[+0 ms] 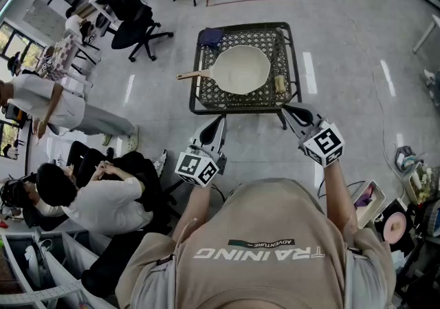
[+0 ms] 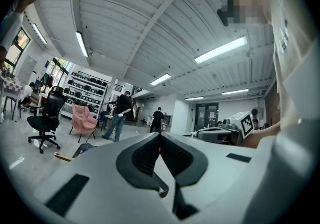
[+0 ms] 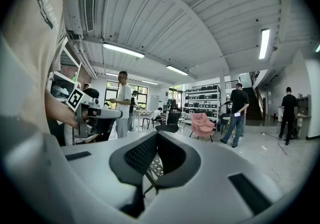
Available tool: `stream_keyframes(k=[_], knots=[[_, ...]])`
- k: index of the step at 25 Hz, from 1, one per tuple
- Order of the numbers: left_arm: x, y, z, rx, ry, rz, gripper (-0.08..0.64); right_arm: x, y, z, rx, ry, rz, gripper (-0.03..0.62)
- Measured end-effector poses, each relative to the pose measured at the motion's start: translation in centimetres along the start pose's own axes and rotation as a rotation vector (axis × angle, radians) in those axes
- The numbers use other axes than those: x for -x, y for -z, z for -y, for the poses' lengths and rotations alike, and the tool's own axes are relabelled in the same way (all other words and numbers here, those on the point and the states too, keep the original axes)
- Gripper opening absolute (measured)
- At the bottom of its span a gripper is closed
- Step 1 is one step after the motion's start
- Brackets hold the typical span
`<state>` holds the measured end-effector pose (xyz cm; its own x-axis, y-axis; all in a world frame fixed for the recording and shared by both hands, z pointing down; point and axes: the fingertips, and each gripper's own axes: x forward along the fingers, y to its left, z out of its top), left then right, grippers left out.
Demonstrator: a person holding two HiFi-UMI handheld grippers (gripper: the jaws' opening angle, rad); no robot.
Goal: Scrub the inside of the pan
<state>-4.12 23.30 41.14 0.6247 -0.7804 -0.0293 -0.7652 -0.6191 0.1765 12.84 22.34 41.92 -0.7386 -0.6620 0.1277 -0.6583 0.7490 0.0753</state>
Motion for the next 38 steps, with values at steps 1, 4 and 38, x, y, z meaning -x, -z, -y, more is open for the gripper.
stream_keyframes(k=[1, 4, 38], knots=[[-0.1, 0.4, 0.0, 0.004, 0.006, -0.008, 0.018, -0.1, 0.3, 0.0, -0.003, 0.0, -0.001, 0.017], [-0.6, 1.0, -0.2, 0.017, 0.021, -0.021, 0.018, -0.6, 0.7, 0.0, -0.007, 0.001, -0.001, 0.017], [6.6, 0.5, -7.6, -0.014, -0.022, -0.029, 0.018, -5.3, 0.8, -2.2, -0.125, 0.167, 0.037, 0.018]])
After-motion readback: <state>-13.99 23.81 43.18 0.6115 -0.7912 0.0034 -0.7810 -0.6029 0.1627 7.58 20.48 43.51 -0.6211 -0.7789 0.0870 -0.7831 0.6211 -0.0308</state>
